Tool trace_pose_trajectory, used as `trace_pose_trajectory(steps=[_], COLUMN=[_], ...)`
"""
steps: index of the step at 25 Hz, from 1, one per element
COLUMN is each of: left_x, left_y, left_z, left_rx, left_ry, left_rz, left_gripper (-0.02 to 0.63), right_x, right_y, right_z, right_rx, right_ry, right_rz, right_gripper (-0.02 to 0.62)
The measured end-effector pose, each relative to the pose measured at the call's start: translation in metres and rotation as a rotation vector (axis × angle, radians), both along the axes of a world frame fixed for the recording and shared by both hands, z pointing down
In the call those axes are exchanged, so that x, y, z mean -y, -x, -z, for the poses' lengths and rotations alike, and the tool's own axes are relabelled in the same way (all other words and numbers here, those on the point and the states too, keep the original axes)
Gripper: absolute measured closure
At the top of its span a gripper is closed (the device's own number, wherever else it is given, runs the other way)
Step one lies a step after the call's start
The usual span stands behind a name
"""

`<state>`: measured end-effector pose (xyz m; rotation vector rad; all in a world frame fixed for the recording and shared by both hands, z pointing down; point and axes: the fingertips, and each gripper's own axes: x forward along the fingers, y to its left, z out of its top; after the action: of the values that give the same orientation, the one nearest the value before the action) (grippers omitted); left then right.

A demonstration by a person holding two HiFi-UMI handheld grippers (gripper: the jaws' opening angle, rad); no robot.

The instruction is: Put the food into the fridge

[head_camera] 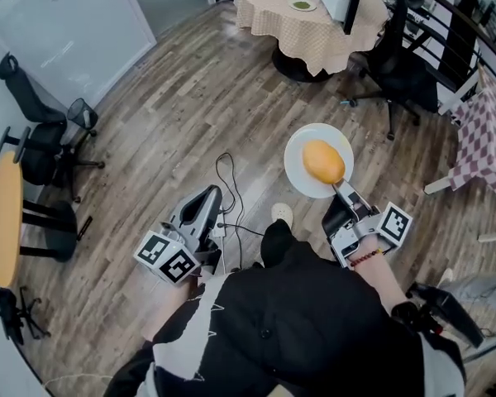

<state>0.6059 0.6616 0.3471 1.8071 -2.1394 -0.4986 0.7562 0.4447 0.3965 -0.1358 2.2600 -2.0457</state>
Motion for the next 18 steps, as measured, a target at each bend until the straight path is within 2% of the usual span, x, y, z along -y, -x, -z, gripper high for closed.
trace_pose_trajectory(steps=[3, 7, 12, 18], left_x=[0.014, 0.048, 0.110, 0.181], left_y=[0.022, 0.057, 0.108, 0.170], left_z=[-0.001, 0.005, 0.010, 0.020], left_rx=[0.006, 0.017, 0.040, 0.054], left_ry=[-0.016, -0.034, -0.041, -0.056], left_rz=[0.025, 0.019, 0.009, 0.036], left_gripper=[0.592, 0.591, 0.591, 0.592], right_x=[0.014, 0.047, 0.109, 0.187], right_y=[0.023, 0.063, 0.120, 0.191], right_z=[-0.009, -0.013, -0.003, 0.012], right_rx=[-0.007, -0.014, 0.020, 0.029], right_ry=[0.034, 0.034, 0.009, -0.021], right_rz=[-0.006, -0.003, 0.009, 0.037], right_gripper=[0.571, 0.571, 0.571, 0.571])
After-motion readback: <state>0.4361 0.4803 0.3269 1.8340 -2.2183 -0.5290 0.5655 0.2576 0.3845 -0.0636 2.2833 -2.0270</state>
